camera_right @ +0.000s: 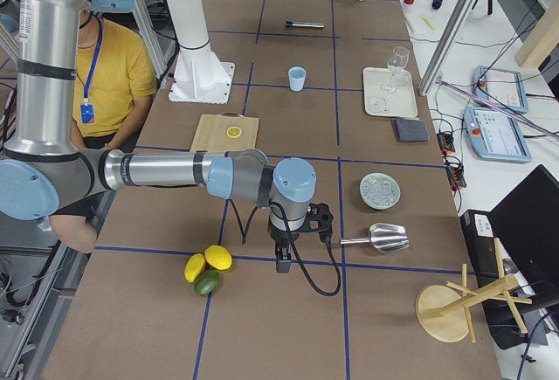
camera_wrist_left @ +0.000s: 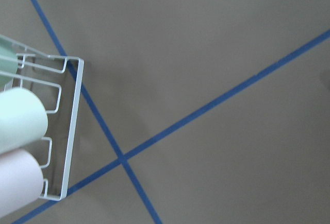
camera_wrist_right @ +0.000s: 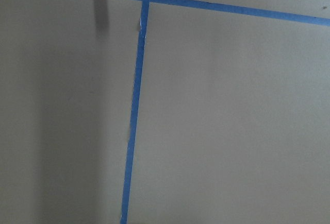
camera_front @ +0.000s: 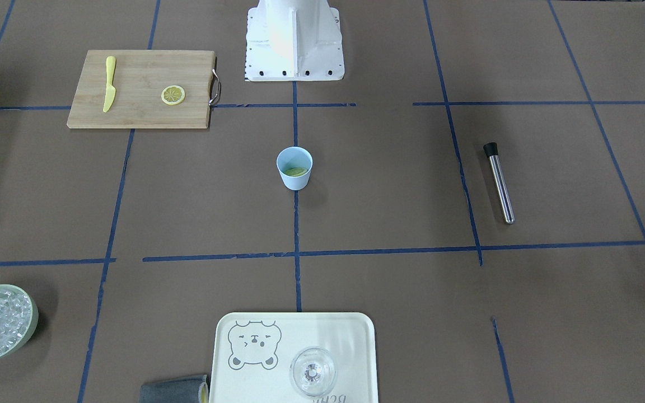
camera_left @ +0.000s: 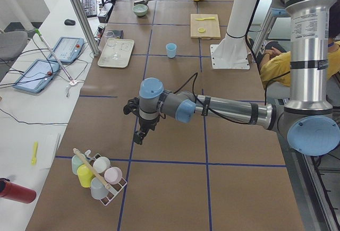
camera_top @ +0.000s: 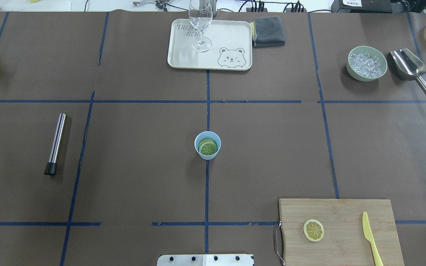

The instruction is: Squeeze lemon into cup

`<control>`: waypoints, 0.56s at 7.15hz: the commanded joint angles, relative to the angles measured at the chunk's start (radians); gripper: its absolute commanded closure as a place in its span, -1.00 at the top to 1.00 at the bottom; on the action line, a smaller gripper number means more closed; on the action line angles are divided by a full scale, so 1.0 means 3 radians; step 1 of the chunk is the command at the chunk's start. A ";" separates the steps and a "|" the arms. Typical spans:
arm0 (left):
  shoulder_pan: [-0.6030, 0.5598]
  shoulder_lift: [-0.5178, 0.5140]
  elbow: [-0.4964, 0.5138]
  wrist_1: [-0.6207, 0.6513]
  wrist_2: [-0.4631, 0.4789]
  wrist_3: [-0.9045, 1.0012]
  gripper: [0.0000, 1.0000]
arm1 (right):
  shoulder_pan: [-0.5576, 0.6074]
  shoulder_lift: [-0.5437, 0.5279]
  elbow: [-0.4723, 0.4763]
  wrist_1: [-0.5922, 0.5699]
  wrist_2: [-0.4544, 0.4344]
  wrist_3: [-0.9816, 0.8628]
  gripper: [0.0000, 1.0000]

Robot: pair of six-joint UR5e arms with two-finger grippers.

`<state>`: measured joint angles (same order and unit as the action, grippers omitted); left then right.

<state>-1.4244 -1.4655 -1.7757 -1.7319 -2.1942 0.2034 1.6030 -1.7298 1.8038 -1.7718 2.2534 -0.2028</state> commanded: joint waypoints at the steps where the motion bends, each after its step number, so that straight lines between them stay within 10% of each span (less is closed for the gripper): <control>1: -0.0455 0.0083 -0.0048 0.0572 -0.0054 0.0109 1.00 | 0.0000 -0.0007 0.0011 0.0000 0.0005 0.0001 1.00; 4: -0.0565 0.0074 0.0043 0.0634 -0.0300 0.0094 1.00 | 0.0000 -0.0007 0.0047 0.0000 0.0005 0.0001 1.00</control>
<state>-1.5890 -1.4423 -1.7840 -1.5476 -2.2705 0.2332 1.6030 -1.7317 1.8122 -1.7717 2.2549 -0.2025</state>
